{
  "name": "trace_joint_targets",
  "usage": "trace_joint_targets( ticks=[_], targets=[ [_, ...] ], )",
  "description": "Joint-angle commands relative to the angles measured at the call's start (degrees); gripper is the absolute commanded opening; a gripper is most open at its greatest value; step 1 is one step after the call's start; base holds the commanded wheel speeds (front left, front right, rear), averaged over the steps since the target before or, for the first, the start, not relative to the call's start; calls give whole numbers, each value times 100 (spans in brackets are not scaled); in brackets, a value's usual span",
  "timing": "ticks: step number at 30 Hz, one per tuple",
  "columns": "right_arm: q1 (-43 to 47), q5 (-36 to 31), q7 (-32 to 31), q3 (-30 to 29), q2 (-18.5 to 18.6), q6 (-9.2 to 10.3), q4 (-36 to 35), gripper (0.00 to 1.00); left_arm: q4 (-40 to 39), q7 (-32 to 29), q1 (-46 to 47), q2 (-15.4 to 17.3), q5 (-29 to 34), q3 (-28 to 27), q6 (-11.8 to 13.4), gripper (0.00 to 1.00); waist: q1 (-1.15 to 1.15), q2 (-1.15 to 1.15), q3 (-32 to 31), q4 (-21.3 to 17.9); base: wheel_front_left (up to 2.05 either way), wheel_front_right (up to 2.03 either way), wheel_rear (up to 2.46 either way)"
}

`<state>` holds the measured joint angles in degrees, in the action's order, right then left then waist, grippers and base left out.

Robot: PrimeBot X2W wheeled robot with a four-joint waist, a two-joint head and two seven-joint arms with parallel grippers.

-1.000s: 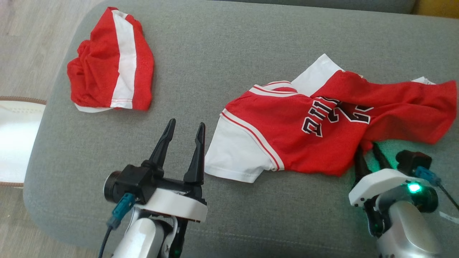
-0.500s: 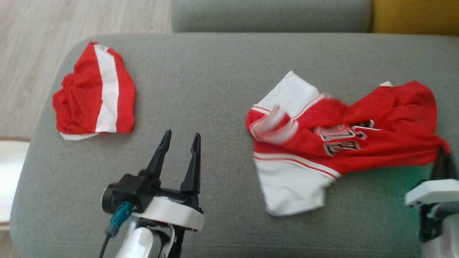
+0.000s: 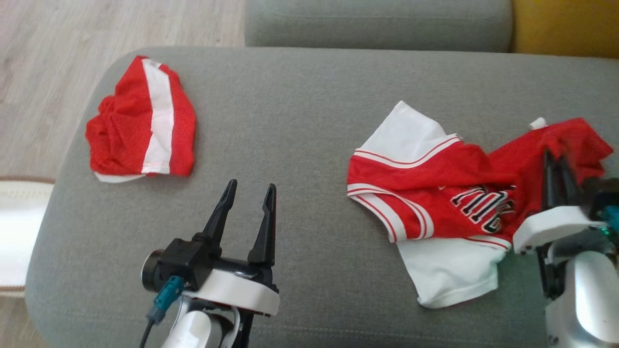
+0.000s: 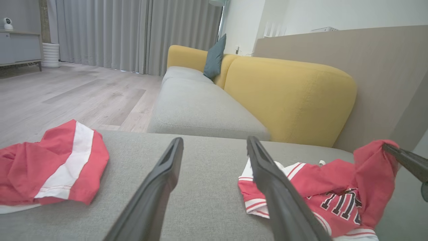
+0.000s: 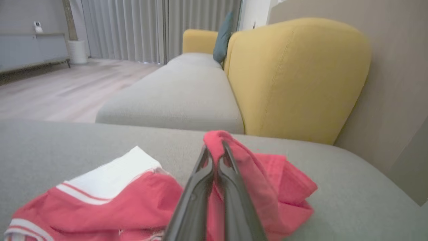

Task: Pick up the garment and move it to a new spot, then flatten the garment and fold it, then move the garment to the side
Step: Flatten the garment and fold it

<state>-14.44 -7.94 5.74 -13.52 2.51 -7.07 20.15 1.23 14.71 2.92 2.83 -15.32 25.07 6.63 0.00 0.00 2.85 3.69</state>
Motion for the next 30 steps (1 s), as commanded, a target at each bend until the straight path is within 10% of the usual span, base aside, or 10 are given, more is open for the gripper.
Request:
trace_joint_targets(
  ticks=[1,9,10,11,21,30],
  targets=[
    [-267,-145,-57,97,37,-42,-20,0,-187,29,233,5,-41,-185,12,100,0,0,98,92,0,0,0],
    [-608,-307,26,670,37,-42,1285,0,-144,29,339,5,21,-224,-39,100,0,0,329,128,0,0,0],
    [-644,-285,35,856,37,-42,1422,87,-135,29,359,5,26,-213,-43,100,0,0,342,115,0,0,0],
    [-676,-221,45,1006,37,-42,1541,100,-130,29,380,5,26,-199,-44,100,0,0,352,102,0,0,0],
    [-563,292,279,1001,37,-42,1734,100,-143,29,422,5,18,-224,12,100,0,0,289,-141,0,0,0],
    [244,946,664,908,37,-42,536,100,-229,29,309,5,32,-385,12,100,0,0,128,-588,0,0,0]
  ],
)
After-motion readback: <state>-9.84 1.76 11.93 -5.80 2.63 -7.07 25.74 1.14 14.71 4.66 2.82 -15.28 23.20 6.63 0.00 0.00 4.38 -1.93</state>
